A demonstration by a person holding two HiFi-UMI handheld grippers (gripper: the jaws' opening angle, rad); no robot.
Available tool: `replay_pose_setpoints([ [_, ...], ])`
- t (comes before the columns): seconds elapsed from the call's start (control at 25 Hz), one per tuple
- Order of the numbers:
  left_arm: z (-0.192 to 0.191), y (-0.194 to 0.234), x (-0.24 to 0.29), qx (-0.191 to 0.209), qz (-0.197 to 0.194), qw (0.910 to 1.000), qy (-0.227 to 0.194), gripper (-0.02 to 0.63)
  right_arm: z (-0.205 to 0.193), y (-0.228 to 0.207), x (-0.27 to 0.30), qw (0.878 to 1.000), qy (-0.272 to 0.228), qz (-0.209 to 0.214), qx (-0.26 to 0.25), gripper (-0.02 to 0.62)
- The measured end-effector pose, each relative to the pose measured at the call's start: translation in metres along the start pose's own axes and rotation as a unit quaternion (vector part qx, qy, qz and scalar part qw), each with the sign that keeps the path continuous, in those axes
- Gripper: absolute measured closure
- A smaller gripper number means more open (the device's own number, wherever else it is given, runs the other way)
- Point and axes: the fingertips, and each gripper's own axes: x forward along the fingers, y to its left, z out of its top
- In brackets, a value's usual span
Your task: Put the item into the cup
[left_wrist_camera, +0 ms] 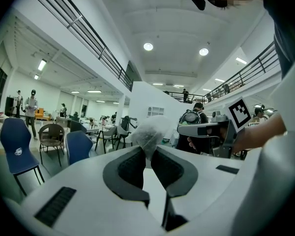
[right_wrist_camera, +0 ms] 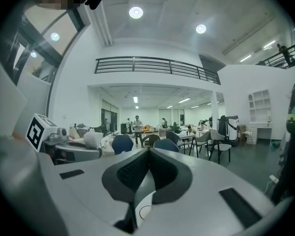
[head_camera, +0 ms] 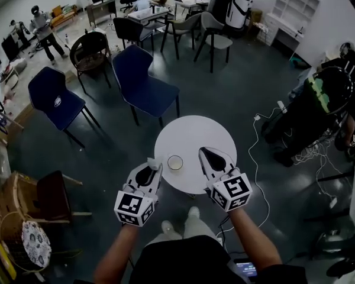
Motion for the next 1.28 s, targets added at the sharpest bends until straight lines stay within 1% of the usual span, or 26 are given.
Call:
replay_pose_setpoints([
  [0.24,-0.015,-0.01,0.023,-0.007,0.002,0.9999,0.01,0.562,-0.014,-0.025,-0.004,1.0,0.01,-0.001,0.004,0.578],
  [0.6,-0.033,-0.02,0.057,-0.012,0.018,0.9992,0.033,0.561,-0.019,-0.058,0.01,1.0,0.015,0.021,0.006,0.578],
  [0.8,-0.044,-0.026,0.082,-0.01,0.023,0.9984,0.05,0.562,-0.031,-0.083,0.017,0.999,0.023,0.031,0.012,0.578],
  [1.04,-0.065,-0.016,0.113,-0.006,0.03,0.9964,0.078,0.563,-0.049,-0.108,0.034,0.998,0.034,0.042,0.021,0.578],
  [1.28,-0.093,-0.008,0.141,0.009,0.032,0.9926,0.117,0.563,-0.071,-0.129,0.045,0.997,0.046,0.046,0.032,0.578],
])
